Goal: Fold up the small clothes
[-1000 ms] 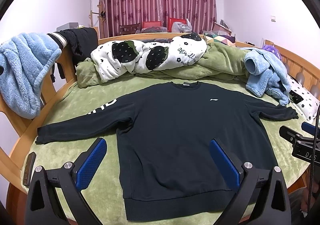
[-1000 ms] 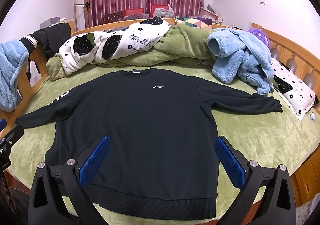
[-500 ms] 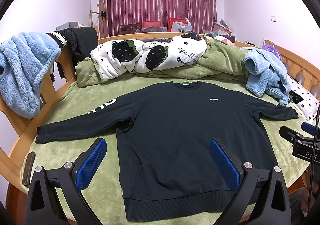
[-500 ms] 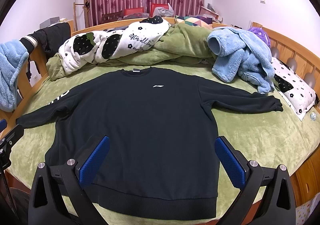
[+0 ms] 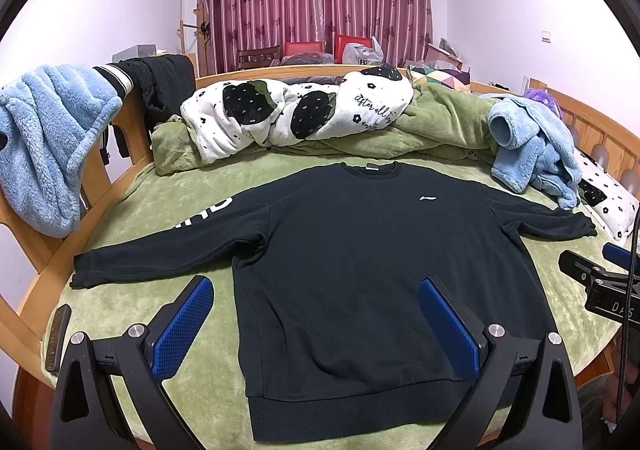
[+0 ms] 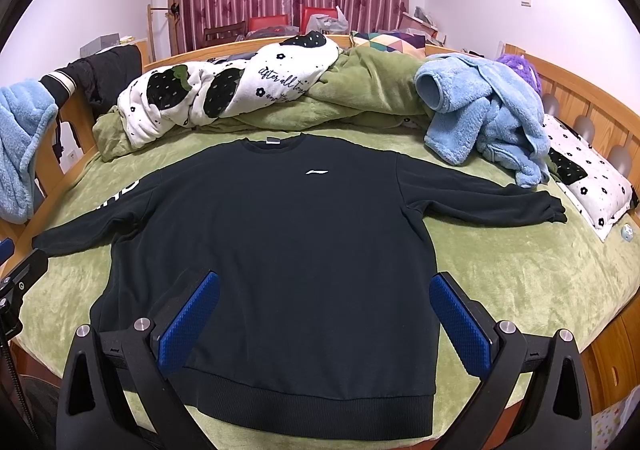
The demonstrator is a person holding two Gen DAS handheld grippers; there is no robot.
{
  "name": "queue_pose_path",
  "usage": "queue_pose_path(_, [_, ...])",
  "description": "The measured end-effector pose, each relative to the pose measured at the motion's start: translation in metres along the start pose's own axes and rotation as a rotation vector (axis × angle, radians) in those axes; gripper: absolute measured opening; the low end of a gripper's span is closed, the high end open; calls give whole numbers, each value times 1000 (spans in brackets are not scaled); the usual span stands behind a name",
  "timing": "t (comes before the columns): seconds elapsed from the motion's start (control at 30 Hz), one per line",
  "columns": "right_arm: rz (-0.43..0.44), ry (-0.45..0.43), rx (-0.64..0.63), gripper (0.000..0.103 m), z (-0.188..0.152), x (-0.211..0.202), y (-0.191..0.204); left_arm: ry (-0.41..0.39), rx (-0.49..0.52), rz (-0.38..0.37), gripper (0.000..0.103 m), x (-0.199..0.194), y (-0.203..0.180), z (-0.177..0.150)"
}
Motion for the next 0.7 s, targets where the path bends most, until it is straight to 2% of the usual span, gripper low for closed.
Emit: queue_pose_path(0.7, [8,-3,1,103,-2,2,1,10,-4,-17,103,-2,-1,0])
Point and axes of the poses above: each gripper's, at about its wrist camera, not at the fingertips, and x roughly the way its jaws point, y to its left, z to its top, the point moved 5 cm from there along x, roughly the way its jaws point, and after that the axes turned 9 degrees about x, right-handed, at the moved point
